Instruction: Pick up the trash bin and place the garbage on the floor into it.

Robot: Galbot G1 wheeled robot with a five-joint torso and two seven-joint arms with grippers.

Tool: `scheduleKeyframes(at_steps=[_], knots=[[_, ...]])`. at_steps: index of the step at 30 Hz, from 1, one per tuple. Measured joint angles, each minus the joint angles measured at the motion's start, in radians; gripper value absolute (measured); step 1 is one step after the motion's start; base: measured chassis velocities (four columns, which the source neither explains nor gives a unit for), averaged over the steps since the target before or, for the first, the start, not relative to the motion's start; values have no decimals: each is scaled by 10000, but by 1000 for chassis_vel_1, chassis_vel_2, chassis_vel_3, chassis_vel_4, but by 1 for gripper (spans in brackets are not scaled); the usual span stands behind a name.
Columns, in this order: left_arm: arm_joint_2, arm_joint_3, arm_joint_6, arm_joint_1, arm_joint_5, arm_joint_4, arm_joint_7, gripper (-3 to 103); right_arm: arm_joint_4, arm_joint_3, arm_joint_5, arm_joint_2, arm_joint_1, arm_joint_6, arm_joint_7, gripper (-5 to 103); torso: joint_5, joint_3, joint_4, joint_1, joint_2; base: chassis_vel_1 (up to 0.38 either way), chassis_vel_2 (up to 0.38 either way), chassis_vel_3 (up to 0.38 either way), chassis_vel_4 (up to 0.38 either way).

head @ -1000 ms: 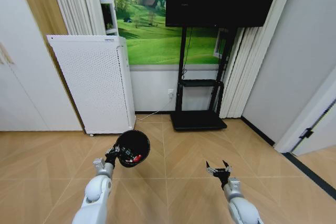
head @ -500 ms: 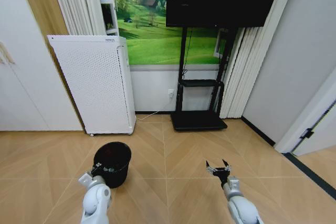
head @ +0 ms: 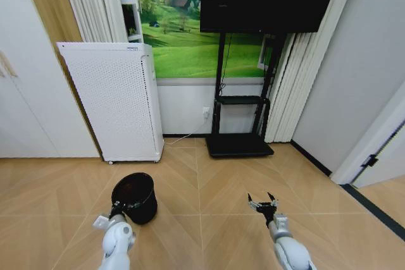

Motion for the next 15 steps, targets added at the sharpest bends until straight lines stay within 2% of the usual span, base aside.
scheduleKeyframes(at_steps=[4,15], knots=[[-45,34,-146,-71,-15,206,-329,7,-54,2,1,-29,13,9,-15,100,0,0,0,0,0,0,0,0,0],[117,-46,-360,-239,23,544,-456,7,-180,0,-43,-31,104,61,-75,100,0,0,1,0,0,0,0,0,0]])
